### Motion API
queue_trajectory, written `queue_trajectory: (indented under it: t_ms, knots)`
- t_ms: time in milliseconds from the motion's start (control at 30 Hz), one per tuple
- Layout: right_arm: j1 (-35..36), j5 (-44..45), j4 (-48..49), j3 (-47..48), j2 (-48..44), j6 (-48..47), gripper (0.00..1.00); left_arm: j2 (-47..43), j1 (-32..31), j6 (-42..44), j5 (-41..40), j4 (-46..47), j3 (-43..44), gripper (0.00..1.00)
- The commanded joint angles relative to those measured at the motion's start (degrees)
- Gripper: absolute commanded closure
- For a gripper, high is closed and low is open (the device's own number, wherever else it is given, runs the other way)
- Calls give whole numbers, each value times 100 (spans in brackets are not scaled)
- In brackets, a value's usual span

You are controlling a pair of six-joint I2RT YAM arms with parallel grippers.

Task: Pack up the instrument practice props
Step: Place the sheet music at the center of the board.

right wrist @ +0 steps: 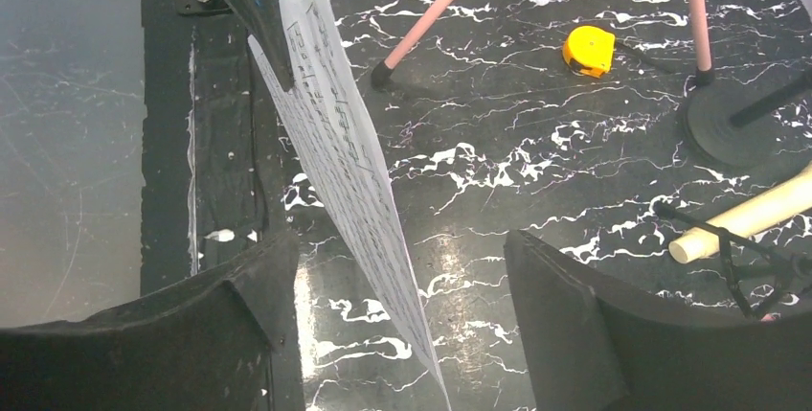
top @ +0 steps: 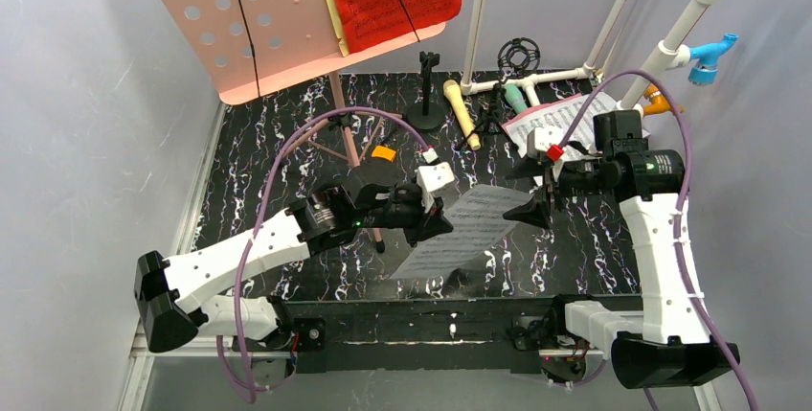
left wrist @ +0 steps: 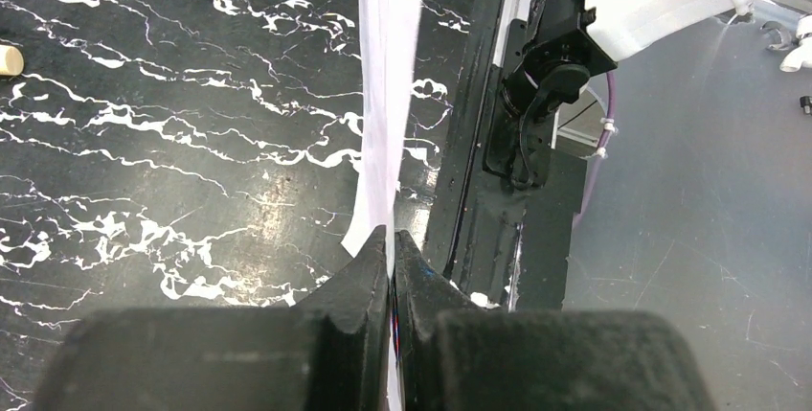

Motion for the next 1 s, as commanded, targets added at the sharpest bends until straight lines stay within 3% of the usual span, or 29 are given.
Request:
queue_trajectory:
  t_ms: [0,167,367,400,600,667,733,967]
  knots:
    - [266,175,129,-61,53,52,18,16,-74,54,-105,-23,196,100]
    - [474,515,15,-57,133,-161,44,14,-97,19,-215,51,146,100]
    - [564,811,33,55,206,-153,99,-42,-101,-51,-487,148,30,100]
    - [564,918,130,103,209,10,99,-64,-97,-113,-655,153,3,96]
    - [551,2508,1351,218,138,1458,99,-723,-94,-500,-2187,366,-604,24]
    - [517,3029,1641,162,99,1661,99,-1093,-92,-569,-2472,469,-925,9]
    - [460,3520,1917,96,102,1864,99,-1488,-91,-654,-2622,518,-1256,2]
    - [397,5076,2896,-58,345,2234,99,-2610,-88,-1139,-2792,393,-2249,2]
